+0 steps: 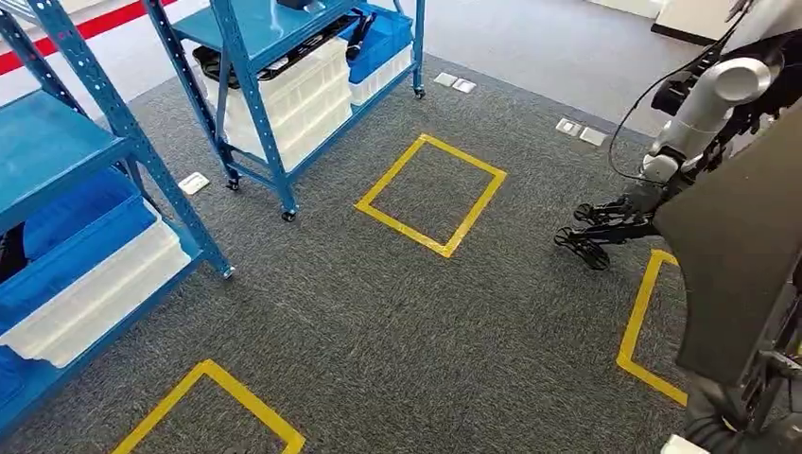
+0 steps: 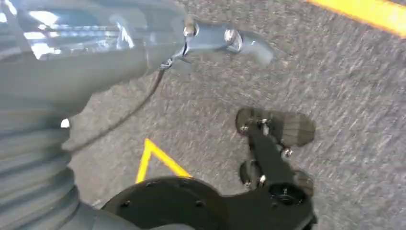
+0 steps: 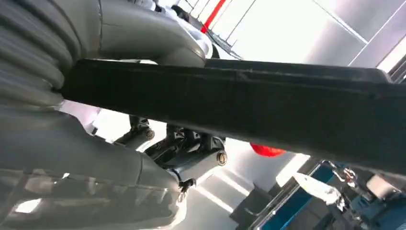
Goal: Take the parts from the cabinet and place them on the table.
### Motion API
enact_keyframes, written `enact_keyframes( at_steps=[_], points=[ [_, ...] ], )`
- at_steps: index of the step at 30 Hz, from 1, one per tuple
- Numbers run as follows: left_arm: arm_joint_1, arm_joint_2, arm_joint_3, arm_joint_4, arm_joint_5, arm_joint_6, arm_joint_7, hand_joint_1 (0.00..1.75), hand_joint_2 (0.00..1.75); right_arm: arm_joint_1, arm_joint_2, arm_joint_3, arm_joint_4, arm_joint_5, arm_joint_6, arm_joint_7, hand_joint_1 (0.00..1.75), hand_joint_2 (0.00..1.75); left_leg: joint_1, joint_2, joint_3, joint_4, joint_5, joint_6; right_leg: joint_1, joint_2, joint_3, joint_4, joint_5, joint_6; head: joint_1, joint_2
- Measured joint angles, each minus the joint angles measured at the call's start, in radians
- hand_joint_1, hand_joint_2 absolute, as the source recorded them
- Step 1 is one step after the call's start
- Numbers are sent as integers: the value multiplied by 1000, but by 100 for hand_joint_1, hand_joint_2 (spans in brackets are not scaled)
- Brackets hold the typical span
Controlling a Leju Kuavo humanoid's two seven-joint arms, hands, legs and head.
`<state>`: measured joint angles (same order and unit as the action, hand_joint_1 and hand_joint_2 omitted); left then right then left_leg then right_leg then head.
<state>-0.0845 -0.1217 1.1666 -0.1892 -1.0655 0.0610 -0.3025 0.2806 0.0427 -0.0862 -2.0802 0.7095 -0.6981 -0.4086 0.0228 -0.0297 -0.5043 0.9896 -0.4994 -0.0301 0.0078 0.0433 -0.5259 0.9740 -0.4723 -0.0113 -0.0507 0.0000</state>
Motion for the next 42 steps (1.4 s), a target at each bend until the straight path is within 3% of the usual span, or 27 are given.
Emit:
enact_keyframes(
  at_steps=[2,4,5,8,9,10,11,13,14,15,17,19,20,21,23,25,26,28,29,30,32,34,35,36,39,40,42],
  points=[
    [0,0,0,0,0,0,0,0,175,0,0,2,0,0,0,0,134,175,-8,7,-2,2,-1,11,-5,4,-1,-3,2,3,14,0],
    [-1,0,0,0,0,0,0,0,175,2,0,2,0,0,0,3,134,175,-3,22,0,-3,6,25,-10,4,-2,3,0,6,12,0],
    [-1,0,0,-1,0,1,-1,0,175,1,0,2,0,0,0,3,134,175,-1,24,0,-5,7,29,-9,-10,-19,37,-27,11,19,0],
    [0,0,1,-1,0,2,-1,0,175,0,-2,3,0,0,0,3,134,175,-1,41,-3,-6,6,31,-13,-27,-143,277,-138,19,28,0],
    [0,0,1,-1,0,2,0,0,175,1,-2,3,0,0,0,3,134,175,-1,48,-3,-6,6,31,-14,-28,-173,330,-147,20,29,0],
    [0,0,1,-1,0,2,0,0,175,1,-2,3,1,0,0,3,134,175,-1,53,-2,-6,5,31,-14,-29,-178,332,-134,20,29,0],
    [0,0,1,-1,0,1,0,0,175,1,-2,3,1,0,0,3,134,175,-1,58,-2,-6,5,30,-13,-30,-154,279,-98,19,30,0],
    [-1,0,1,-1,0,1,0,0,175,0,-2,3,0,0,0,3,134,175,-1,66,1,-7,4,30,-11,-44,-56,90,-16,13,31,0],
    [-2,0,1,-1,0,1,0,0,175,-1,-3,3,0,0,0,3,134,175,-2,69,5,-8,4,29,-5,-82,-7,12,-2,5,31,0],
    [0,0,1,-1,0,2,0,0,175,-4,-4,3,0,0,0,3,134,175,-7,71,8,-7,-3,18,2,-95,-2,-5,-1,9,32,0],
    [-1,0,1,-1,0,2,0,0,175,-3,-5,3,0,0,0,3,134,175,-3,81,14,-14,-4,7,6,-81,-6,-4,-2,8,32,0],
    [-2,-2,1,-1,0,0,1,0,175,-4,-8,3,0,0,0,5,134,175,-6,91,23,-19,-5,-7,-2,-65,3,-19,14,-7,31,0],
    [-3,-2,1,-1,0,0,1,0,175,-4,-8,4,0,0,0,6,134,175,-3,68,17,4,-19,-8,-5,-63,3,-22,17,-10,30,0],
    [-3,-2,1,-1,0,0,2,0,175,-7,-8,4,0,0,0,8,134,175,-6,49,-9,60,-57,-5,-7,-59,3,-22,17,-16,25,0],
    [0,-2,1,0,0,0,4,0,175,-7,-9,5,1,0,0,11,134,175,-7,33,-98,245,-143,-7,-5,-48,4,-22,16,-23,15,0],
    [4,-2,2,0,0,0,4,0,175,-7,-10,8,3,2,0,14,134,175,-7,32,-142,318,-149,-7,-3,-36,4,-21,15,-24,12,0],
    [4,-2,2,0,0,0,3,0,175,-7,-10,8,5,2,0,14,134,175,-6,32,-131,282,-122,-7,-4,-29,4,-21,15,-23,9,0],
    [3,0,2,0,0,1,3,0,175,-7,-10,8,5,3,0,15,134,175,-4,27,-49,101,-33,-6,-4,-17,7,-19,15,-20,2,0],
    [3,0,2,0,0,0,3,0,175,-7,-10,8,5,3,0,15,134,175,-1,3,-3,13,-6,-5,-4,-12,9,-17,14,-15,-1,0],
    [2,0,2,0,0,0,3,0,175,-8,-11,8,5,3,0,15,134,175,-4,-12,8,-14,1,-2,4,-7,8,-11,6,-8,-6,0],
    [1,0,2,0,0,0,2,0,175,-10,-13,11,5,3,0,14,134,175,-8,1,7,-13,4,9,2,-1,8,-13,3,-3,13,0],
    [-1,-1,2,0,-2,0,1,0,175,-9,-15,12,5,3,0,15,134,175,-8,10,10,-18,10,25,-5,6,8,-14,4,6,11,0],
    [-2,-1,2,0,-3,0,0,0,175,-9,-15,12,5,3,0,15,134,175,-6,19,10,-20,14,31,-7,-5,3,4,-8,8,11,0],
    [-2,0,2,-1,-3,1,-1,0,175,-12,-16,14,5,3,0,14,134,175,-5,22,9,-20,13,33,-7,-16,-22,56,-44,12,23,0],
    [-1,0,2,-1,-3,2,-1,0,175,-12,-18,15,7,3,0,14,134,175,-5,41,7,-20,12,34,-14,-26,-145,299,-149,22,29,0],
    [0,0,2,-1,-3,2,-1,0,175,-12,-18,15,8,2,0,14,134,175,-5,49,7,-20,11,34,-16,-27,-164,329,-147,23,30,0],
    [0,0,2,-1,-3,0,-2,0,175,-12,-20,15,9,0,0,14,134,175,-5,60,8,-20,10,34,-18,-31,-120,233,-85,24,30,0]
  ],
)
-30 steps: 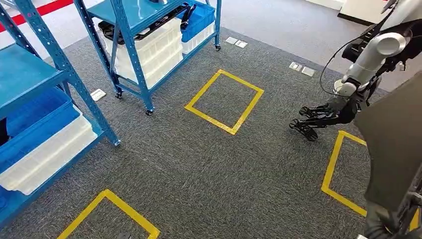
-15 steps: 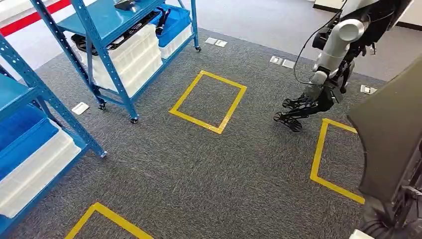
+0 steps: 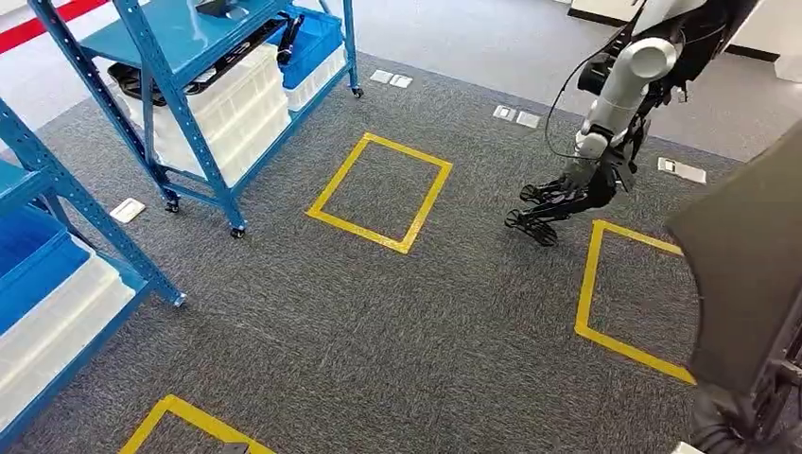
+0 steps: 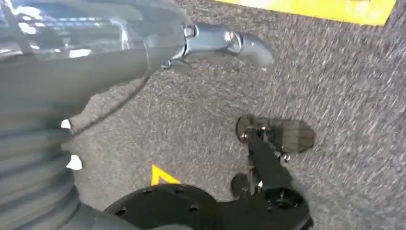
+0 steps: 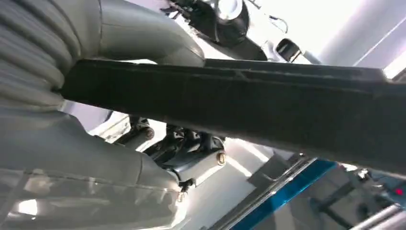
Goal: Take the parts from the cabinet and place them on the table.
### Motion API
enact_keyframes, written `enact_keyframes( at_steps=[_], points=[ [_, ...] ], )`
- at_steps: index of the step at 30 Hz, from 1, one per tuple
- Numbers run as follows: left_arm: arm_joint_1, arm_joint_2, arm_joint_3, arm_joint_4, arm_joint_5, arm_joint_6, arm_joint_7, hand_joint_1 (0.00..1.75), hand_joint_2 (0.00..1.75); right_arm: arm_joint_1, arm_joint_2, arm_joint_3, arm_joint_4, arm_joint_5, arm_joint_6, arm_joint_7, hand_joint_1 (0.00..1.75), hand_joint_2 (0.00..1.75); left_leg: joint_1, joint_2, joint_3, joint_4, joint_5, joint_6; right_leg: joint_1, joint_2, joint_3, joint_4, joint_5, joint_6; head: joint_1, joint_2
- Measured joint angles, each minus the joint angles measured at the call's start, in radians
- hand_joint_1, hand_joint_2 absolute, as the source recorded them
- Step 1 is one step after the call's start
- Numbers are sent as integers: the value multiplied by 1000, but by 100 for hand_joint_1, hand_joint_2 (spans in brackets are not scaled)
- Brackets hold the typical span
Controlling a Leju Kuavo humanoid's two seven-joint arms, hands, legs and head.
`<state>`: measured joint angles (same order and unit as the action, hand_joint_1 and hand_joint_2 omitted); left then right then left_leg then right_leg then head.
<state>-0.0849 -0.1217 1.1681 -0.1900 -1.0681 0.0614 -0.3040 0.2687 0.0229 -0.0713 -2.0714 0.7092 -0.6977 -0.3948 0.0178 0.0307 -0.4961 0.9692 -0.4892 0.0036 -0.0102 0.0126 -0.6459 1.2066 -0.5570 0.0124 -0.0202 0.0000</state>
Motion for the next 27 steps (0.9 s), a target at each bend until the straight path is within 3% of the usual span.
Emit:
enact_keyframes(
  at_steps=[1,2,3,6,7,8,9,10,12,13,14,15,16,17,18,19,21,22,23,24,25,27],
  points=[
    [-1,0,0,0,0,0,-1,0,175,-1,0,0,0,0,0,-1,134,175,1,7,2,0,-1,-1,0,-9,51,-96,42,-1,0,0],
    [-1,0,0,0,0,0,-1,0,175,-2,-1,0,0,-2,0,-1,134,175,1,11,5,0,-2,-3,1,-35,106,-192,74,-3,0,0],
    [-1,0,0,0,0,0,-1,0,175,-4,-2,0,0,-3,0,-1,134,175,-4,16,10,1,-7,-9,5,-77,133,-250,78,-5,2,0],
    [-1,0,0,0,0,0,0,0,175,-5,-3,-1,0,-9,-1,-2,134,175,1,39,22,-10,-13,-31,17,-50,128,-245,77,-9,1,0],
    [-3,-1,0,0,0,0,0,0,175,-4,-4,-2,0,-9,-1,-2,134,175,0,50,29,-14,-14,-38,18,-38,129,-252,81,-16,3,0],
    [-4,-2,0,0,1,0,0,0,175,-3,-4,-1,0,-9,-1,-2,134,175,3,36,29,-2,-17,-47,4,-29,137,-259,96,-27,0,0],
    [-4,-2,0,0,2,0,0,0,175,-5,-4,-2,0,-9,-1,-3,134,175,1,6,12,37,-48,-44,5,-23,136,-259,95,-34,-5,0],
    [-4,-2,0,0,3,0,0,0,175,-6,-4,-2,0,-10,0,-2,134,175,-1,-13,-23,114,-95,-42,5,-14,137,-259,96,-40,-9,0],
    [0,-3,0,1,3,0,1,0,175,-5,-4,-2,0,-10,-1,-2,134,175,-2,-27,-114,296,-172,-42,8,6,134,-259,96,-43,-16,0],
    [2,-3,1,1,3,0,1,0,175,-3,-4,-2,0,-10,-1,-2,134,175,-2,-28,-140,340,-178,-42,9,16,134,-259,96,-44,-18,0],
    [2,-3,1,1,3,0,1,0,175,-1,-4,-2,0,-10,-1,-2,134,175,-2,-28,-142,332,-162,-40,9,28,134,-259,96,-43,-19,0],
    [2,-3,1,1,3,0,1,0,175,0,-4,-2,0,-11,-1,-2,134,175,-2,-29,-118,273,-124,-38,9,41,134,-259,96,-42,-21,0],
    [1,-3,1,1,3,0,1,0,175,0,-4,-2,0,-11,-1,-2,134,175,-1,-36,-72,172,-74,-36,8,54,136,-258,97,-40,-23,0],
    [1,-3,1,1,3,0,1,0,175,-1,-4,-2,0,-11,-1,-2,134,175,0,-61,-25,75,-36,-34,6,64,139,-258,98,-38,-26,0],
    [1,-3,1,1,3,0,1,0,175,-1,-4,-2,0,-11,-1,-2,134,175,3,-131,10,5,-21,-33,4,73,140,-256,97,-32,-29,0],
    [1,-3,1,1,3,0,1,0,175,-2,-6,-3,0,-12,0,-2,134,175,-4,-140,16,-8,-11,-26,14,87,139,-252,88,-24,-31,0],
    [1,-4,1,1,3,0,4,0,175,0,-7,0,0,-12,0,-2,134,175,-11,-110,20,-8,-11,-18,9,108,137,-257,89,-17,-15,0],
    [-2,-5,1,1,3,0,5,0,175,4,-10,0,0,-12,0,0,134,175,-12,-97,23,-10,-9,-9,5,122,136,-259,91,-9,-16,0],
    [-4,-6,1,1,2,0,8,0,175,9,-13,-1,0,-12,0,3,134,175,-7,-78,24,-18,0,1,5,106,136,-252,90,-10,-18,0],
    [-4,-7,1,0,0,1,10,0,175,12,-14,0,0,-11,-1,7,134,175,-7,-66,28,-20,0,5,5,50,122,-222,66,-10,-12,0],
    [-2,-7,1,1,-1,0,13,0,175,11,-18,0,0,-7,-1,10,134,175,-7,-52,28,-20,-1,8,4,23,90,-160,26,-6,-3,0],
    [2,-8,1,1,-5,0,23,0,175,17,-21,1,0,3,-1,22,134,175,-7,-19,27,-22,-2,8,1,7,2,14,-54,0,-2,0]
  ],
)
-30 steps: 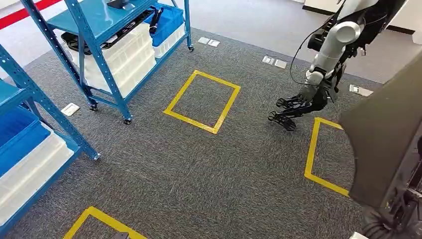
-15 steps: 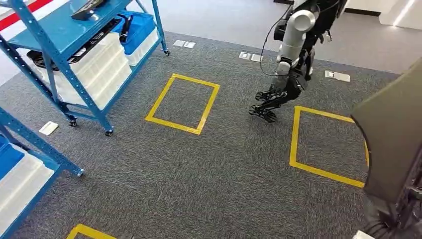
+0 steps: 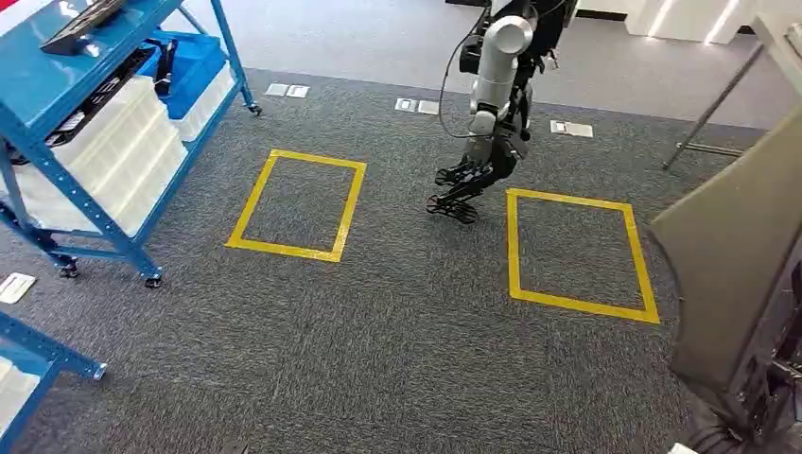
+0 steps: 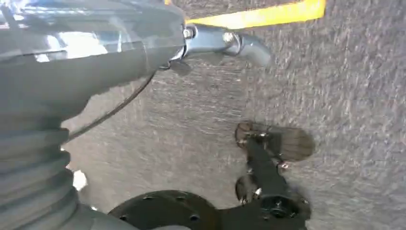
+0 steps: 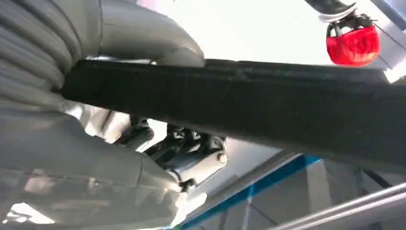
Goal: Take the parts from the cabinet and place them on the table.
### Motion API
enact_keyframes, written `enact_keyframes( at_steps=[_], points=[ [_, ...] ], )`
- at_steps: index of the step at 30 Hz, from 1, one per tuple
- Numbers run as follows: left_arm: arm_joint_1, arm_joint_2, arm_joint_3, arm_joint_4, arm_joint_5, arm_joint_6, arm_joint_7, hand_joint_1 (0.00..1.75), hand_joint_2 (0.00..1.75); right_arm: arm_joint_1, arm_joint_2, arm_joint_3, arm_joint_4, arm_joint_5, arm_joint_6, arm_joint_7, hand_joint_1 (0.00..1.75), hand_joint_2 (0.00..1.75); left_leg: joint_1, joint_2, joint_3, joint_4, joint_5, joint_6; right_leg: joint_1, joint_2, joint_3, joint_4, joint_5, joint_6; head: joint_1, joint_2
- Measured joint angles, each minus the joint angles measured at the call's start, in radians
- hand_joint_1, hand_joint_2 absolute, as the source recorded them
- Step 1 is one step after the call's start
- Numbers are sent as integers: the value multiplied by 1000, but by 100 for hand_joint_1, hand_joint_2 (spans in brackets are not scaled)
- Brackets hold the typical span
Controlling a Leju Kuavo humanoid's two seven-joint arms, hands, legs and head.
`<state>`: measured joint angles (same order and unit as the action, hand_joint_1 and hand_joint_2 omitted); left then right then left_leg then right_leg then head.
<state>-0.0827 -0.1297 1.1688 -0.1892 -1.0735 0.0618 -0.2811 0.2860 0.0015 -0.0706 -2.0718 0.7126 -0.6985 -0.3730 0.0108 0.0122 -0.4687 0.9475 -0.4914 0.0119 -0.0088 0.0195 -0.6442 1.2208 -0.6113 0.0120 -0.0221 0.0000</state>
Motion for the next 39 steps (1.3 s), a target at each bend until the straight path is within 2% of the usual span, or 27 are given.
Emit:
enact_keyframes(
  at_steps=[1,2,4,5,6,7,11,12,13,14,16,17,18,20,21,22,26,27,29,31,32,33,35,36,37,38,39],
  points=[
    [2,-2,0,0,-4,0,10,0,175,9,-4,0,0,9,0,10,134,175,0,17,-2,0,-1,0,-2,-2,-34,65,-16,2,1,0],
    [3,-3,0,0,-7,0,17,0,175,20,-7,0,0,15,0,19,134,175,0,31,-2,0,-2,0,-3,-4,-37,68,-5,4,2,0],
    [3,-8,0,0,-13,0,29,0,175,35,-13,0,-1,29,0,31,134,175,1,55,0,0,-5,-3,-5,-16,27,-58,62,6,4,0],
    [3,-10,-1,0,-16,-1,36,0,175,42,-16,0,-5,38,0,37,134,175,1,66,3,0,-6,-5,-5,-39,84,-158,100,6,3,0],
    [3,-11,-1,0,-19,-1,42,0,175,49,-20,0,-10,47,0,43,134,175,-4,76,11,1,-9,-11,-5,-108,144,-250,123,6,5,0],
    [8,-11,-1,0,-22,-1,49,0,175,50,-25,-1,-14,57,0,52,134,175,-9,86,17,2,-22,-20,-2,-133,149,-266,124,10,7,0],
    [5,-23,-2,0,-29,-10,60,0,175,94,-40,-8,-42,99,-1,91,134,175,-3,132,43,-10,-34,-44,6,-74,148,-269,126,-11,-3,0],
    [4,-26,-3,0,-31,-11,60,0,175,104,-42,-7,-52,108,0,101,134,175,1,78,41,12,-47,-50,-3,-64,151,-273,132,-20,-5,0],
    [4,-30,-3,0,-31,-12,58,0,175,105,-45,-8,-61,114,0,116,134,175,0,32,13,74,-88,-50,-4,-54,150,-273,133,-28,-12,0],
    [6,-34,-4,1,-31,-14,57,0,175,105,-50,-7,-63,119,0,126,134,175,0,7,-32,166,-135,-49,-3,-40,149,-273,132,-33,-18,0],
    [11,-39,-4,2,-28,-19,50,0,175,110,-57,-6,-63,124,1,135,134,175,-3,-6,-118,331,-195,-47,2,-11,149,-273,131,-35,-22,0],
    [9,-39,-4,2,-26,-20,45,0,175,112,-58,-6,-63,124,1,138,134,175,-5,-6,-137,357,-190,-44,3,2,150,-273,131,-36,-24,0],
    [6,-40,-4,2,-25,-20,43,0,175,111,-60,-5,-63,124,1,143,134,175,-7,-8,-131,328,-161,-39,5,16,151,-272,131,-36,-26,0],
    [8,-40,-4,2,-21,-18,34,0,175,110,-64,-2,-63,120,1,142,134,175,-15,-28,-52,143,-60,-23,6,45,158,-272,131,-35,-28,0],
    [10,-39,-3,1,-19,-14,29,0,175,110,-65,0,-63,115,1,141,134,175,-20,-67,-11,53,-22,-16,4,54,161,-273,131,-35,-29,0],
    [10,-37,-3,1,-18,-9,27,0,175,109,-65,-1,-63,106,1,137,134,175,-27,-108,7,0,-13,-11,10,65,160,-269,126,-29,-30,0],
    [7,-34,-2,0,-14,10,25,0,175,112,-65,-1,-63,61,0,98,134,175,-26,-65,18,-12,-6,4,6,112,159,-278,124,-8,-26,0],
    [7,-33,-1,0,-14,12,27,0,175,113,-65,-1,-62,52,0,88,134,175,-21,-48,21,-21,8,8,4,85,157,-261,121,-11,-27,0],
    [9,-25,1,-2,-11,18,27,0,175,108,-64,-2,-59,37,0,69,134,175,-18,-22,23,-24,6,13,5,19,98,-146,40,-5,-8,0],
    [13,-19,5,-2,-6,21,24,0,175,106,-61,-1,-52,19,0,48,134,175,-16,8,21,-27,4,13,-2,3,9,24,-32,4,-7,0],
    [14,-17,8,-2,-4,21,17,0,175,106,-60,-3,-47,10,0,41,134,175,-14,22,21,-26,3,11,-6,-1,-14,61,-34,9,-6,0],
    [14,-16,9,-2,-2,21,12,0,175,105,-58,-6,-43,1,0,35,134,175,-11,34,21,-26,0,8,-10,-4,-9,45,-13,15,-6,0],
    [13,-16,10,-2,0,21,-3,0,175,102,-54,-8,-34,-15,0,21,134,175,-4,56,25,-25,-5,-2,-21,-22,66,-112,70,26,-5,0],
    [13,-16,10,-2,2,20,-9,0,175,97,-53,-8,-28,-22,0,13,134,175,0,68,29,-22,-9,-9,-26,-53,121,-212,109,35,-3,0],
    [13,-8,12,-3,2,20,-16,0,175,88,-51,-7,-19,-29,0,8,134,175,-11,76,33,-16,-18,-21,-30,-114,151,-273,121,41,3,0],
    [14,-7,13,-4,1,16,-25,0,175,78,-49,-6,-12,-35,1,0,134,175,-7,85,40,-15,-33,-27,-30,-106,152,-269,127,34,4,0],
    [9,-7,14,-5,-4,12,-33,0,175,78,-45,-6,-8,-43,1,-7,134,175,-9,93,45,-17,-35,-32,-25,-94,148,-264,123,24,-13,0]
  ],
)
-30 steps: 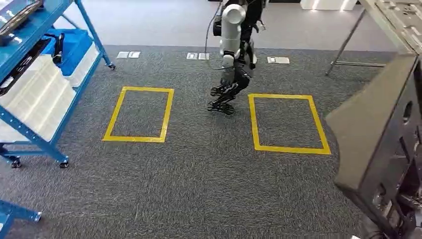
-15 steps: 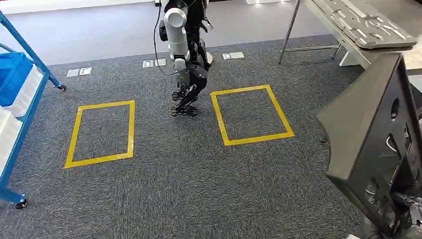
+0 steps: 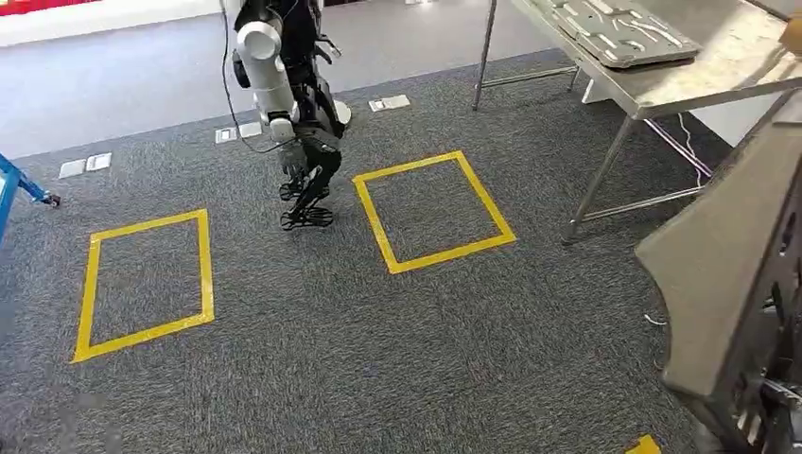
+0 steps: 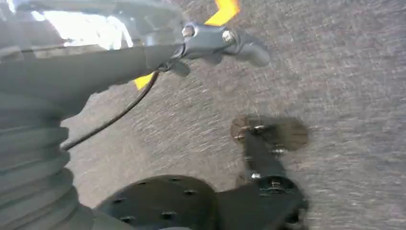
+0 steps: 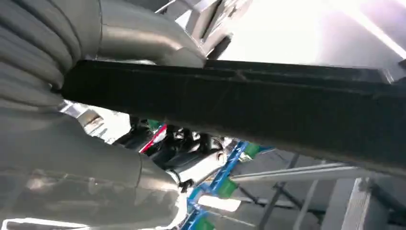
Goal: Take the parts from the cabinet and place them on the table.
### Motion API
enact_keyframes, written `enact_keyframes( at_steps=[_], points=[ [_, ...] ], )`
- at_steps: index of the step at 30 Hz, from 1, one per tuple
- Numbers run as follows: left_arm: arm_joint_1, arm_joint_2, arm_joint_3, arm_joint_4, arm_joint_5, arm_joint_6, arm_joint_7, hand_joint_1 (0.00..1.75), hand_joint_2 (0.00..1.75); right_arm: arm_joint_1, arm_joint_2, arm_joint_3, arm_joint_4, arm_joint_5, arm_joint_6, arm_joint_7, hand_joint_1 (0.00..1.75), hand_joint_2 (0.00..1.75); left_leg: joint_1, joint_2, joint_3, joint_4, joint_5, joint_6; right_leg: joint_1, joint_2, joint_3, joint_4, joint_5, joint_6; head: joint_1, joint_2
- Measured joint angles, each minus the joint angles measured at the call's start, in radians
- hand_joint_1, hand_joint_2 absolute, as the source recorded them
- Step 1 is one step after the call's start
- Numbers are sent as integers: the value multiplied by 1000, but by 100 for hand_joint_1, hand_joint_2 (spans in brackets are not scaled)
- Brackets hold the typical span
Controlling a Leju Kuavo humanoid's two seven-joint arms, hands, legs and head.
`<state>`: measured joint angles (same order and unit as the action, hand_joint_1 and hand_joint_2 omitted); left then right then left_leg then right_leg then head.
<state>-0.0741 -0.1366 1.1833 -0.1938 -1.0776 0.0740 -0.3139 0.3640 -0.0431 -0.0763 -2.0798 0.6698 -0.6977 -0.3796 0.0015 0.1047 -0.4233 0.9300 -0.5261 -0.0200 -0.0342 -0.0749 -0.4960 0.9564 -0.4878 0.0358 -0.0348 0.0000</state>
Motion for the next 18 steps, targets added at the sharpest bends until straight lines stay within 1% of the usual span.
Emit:
enact_keyframes(
  at_steps=[1,2,3,4,5,6,7,8,9,10,11,12,13,14,15,16,17,18],
  points=[
    [-4,-1,0,0,-2,-2,-5,0,175,-1,3,-1,4,-7,0,-3,134,175,5,9,6,-1,-2,-3,5,9,-1,1,-2,-5,-1,0],
    [-8,-4,0,0,-5,-2,-12,0,175,-2,5,-1,10,-9,0,-7,134,175,9,21,13,-5,-4,-8,8,25,-1,1,-2,-13,0,0],
    [-13,-4,0,0,-7,-2,-17,0,175,-4,8,0,14,-12,0,-12,134,175,17,3,17,0,-10,-15,2,37,2,-1,2,-21,0,0],
    [-16,-5,0,0,-8,-2,-24,0,175,-9,11,1,16,-17,0,-16,134,175,15,-50,2,37,-38,-17,2,43,3,-1,2,-25,-8,0],
    [-16,-5,0,0,-8,-2,-27,0,175,-16,13,1,24,-23,0,-16,134,175,14,-80,-36,115,-81,-17,3,54,1,-1,2,-32,-14,0],
    [-14,-5,-1,0,-8,-2,-30,0,175,-21,17,3,31,-25,0,-19,134,175,14,-92,-83,207,-123,-17,5,65,-1,-1,2,-37,-17,0],
    [-10,-5,0,1,-9,-2,-31,0,175,-24,20,5,40,-27,0,-24,134,175,13,-97,-133,300,-155,-16,7,80,-1,-1,1,-38,-19,0],
    [-7,-5,0,2,-9,-2,-33,0,175,-24,23,6,48,-29,0,-31,134,175,12,-99,-168,356,-163,-15,9,92,-1,-1,0,-39,-22,0],
    [-5,-5,0,2,-9,0,-32,0,175,-24,27,6,54,-32,0,-37,134,175,11,-100,-181,358,-143,-12,11,107,0,-1,0,-39,-25,0],
    [-5,-5,1,2,-9,0,-32,0,175,-25,32,6,58,-33,0,-40,134,175,7,-103,-168,307,-100,-6,13,120,2,-1,0,-39,-29,0],
    [-6,-2,1,2,-10,2,-27,0,175,-26,37,5,62,-36,0,-48,134,175,1,-111,-134,215,-46,4,13,134,4,-1,0,-39,-32,0],
    [-6,0,1,1,-11,4,-20,0,175,-26,42,4,63,-39,0,-54,134,175,-4,-132,-94,116,3,14,13,145,6,-1,1,-39,-33,0],
    [-6,3,1,1,-14,5,-13,0,175,-25,47,4,63,-42,0,-59,134,175,-10,-190,-60,33,34,24,6,154,6,-1,1,-39,-34,0],
    [-4,7,1,1,-15,6,-5,0,175,-28,50,3,65,-45,0,-62,134,175,-20,-210,-55,18,38,24,14,167,6,-1,-2,-34,-30,0],
    [-2,11,2,0,-15,10,0,0,175,-26,53,3,66,-47,0,-64,134,175,-20,-196,-54,18,40,26,13,182,4,-1,-1,-30,-36,0],
    [0,13,2,0,-15,12,6,0,175,-23,58,3,67,-51,0,-67,134,175,-22,-184,-52,18,39,27,10,192,3,-3,0,-26,-32,0],
    [-2,17,4,0,-16,13,8,0,175,-20,63,-1,67,-52,0,-68,134,175,-24,-174,-50,15,39,30,10,205,2,-8,3,-20,-29,0],
    [-4,17,4,0,-16,13,9,0,175,-18,65,-6,67,-54,0,-70,134,175,-12,-160,-45,-1,53,36,15,215,1,-6,2,-14,-31,0]
  ],
)
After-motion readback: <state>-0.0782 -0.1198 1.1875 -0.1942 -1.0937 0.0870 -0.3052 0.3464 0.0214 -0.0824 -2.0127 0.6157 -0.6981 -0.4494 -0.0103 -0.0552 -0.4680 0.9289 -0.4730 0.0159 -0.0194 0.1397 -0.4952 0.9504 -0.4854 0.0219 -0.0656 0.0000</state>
